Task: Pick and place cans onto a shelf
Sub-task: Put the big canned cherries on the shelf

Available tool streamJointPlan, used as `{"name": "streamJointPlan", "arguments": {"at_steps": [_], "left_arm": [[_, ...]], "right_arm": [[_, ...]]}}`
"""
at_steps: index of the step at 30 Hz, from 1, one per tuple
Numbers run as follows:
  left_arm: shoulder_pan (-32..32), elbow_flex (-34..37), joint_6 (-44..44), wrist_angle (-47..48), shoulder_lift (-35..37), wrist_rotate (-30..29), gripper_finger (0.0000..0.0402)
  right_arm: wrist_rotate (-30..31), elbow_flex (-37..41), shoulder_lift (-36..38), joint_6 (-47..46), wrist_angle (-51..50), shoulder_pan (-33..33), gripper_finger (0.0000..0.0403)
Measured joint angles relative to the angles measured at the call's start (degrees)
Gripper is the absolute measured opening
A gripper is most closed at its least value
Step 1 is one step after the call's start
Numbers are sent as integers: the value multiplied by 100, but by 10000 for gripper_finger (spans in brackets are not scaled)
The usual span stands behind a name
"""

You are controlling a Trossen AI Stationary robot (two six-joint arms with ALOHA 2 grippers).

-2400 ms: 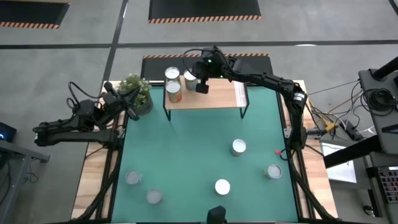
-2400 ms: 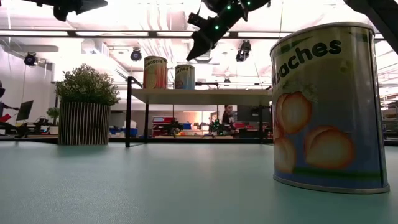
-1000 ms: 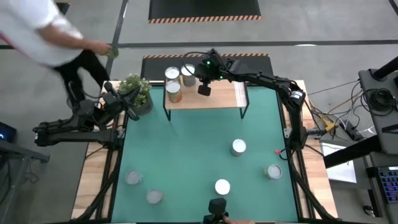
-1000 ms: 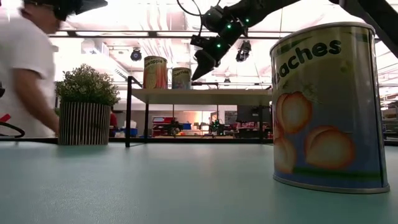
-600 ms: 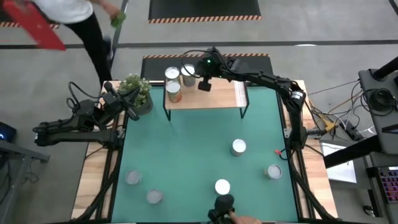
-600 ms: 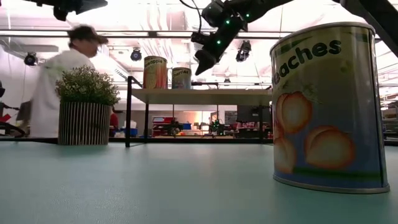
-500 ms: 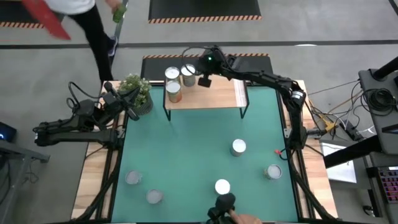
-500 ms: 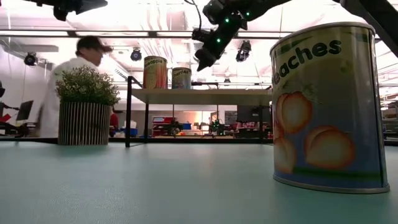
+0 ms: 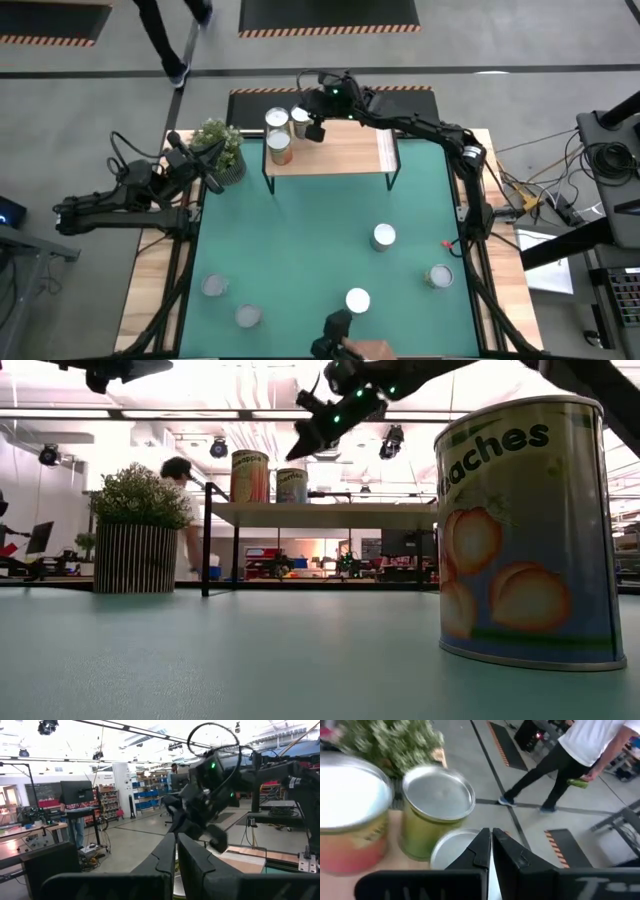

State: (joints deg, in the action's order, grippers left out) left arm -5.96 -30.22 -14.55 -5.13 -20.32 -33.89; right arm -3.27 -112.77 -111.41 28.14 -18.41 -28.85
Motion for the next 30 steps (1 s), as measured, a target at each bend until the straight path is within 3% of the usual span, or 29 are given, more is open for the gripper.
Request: {"name": "streamJointPlan", "arguments": {"at_steps": [30], "left_arm": [[2, 0, 0, 0, 0, 4, 1]], "right_arm": [[180, -11, -196, -14, -237, 75, 9]]}}
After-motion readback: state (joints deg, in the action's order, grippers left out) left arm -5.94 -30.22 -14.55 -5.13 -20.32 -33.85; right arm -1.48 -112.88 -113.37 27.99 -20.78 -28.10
